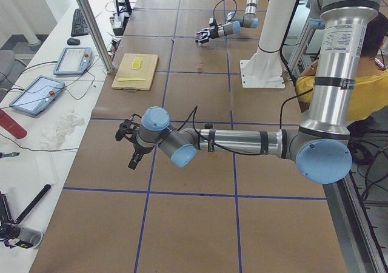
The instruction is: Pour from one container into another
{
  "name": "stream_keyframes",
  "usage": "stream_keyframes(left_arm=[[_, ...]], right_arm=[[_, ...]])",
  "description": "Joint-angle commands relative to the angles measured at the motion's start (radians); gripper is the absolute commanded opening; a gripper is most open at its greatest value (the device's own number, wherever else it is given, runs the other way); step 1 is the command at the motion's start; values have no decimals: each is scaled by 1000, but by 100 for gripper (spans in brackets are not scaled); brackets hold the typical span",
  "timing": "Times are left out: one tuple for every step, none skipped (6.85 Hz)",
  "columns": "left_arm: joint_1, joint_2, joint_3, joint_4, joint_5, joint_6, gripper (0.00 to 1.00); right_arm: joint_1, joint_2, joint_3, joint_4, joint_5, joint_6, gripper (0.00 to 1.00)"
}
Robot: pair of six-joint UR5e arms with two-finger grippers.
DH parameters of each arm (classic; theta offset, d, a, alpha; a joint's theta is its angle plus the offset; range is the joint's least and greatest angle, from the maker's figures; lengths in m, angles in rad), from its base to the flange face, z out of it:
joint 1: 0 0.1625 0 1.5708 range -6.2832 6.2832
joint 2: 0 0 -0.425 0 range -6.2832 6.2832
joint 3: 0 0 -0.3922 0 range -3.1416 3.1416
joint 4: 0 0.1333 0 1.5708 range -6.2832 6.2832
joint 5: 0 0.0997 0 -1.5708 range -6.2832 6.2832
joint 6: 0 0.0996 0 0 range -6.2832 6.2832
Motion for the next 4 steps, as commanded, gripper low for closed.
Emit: stream_keyframes(left_arm=[[-1,0,-5,0,-16,-30,100],[-1,0,-5,0,-16,-32,100],[-1,0,-6,0,-16,-32,100],[-1,0,-9,0,-24,-34,100]], right_arm=[[-70,-35,53,0,-39,0,100],[-96,-72,78,0,-41,0,100],[-134,-129,128,0,-51,0,100],[-165,-182,170,0,-62,0,100]])
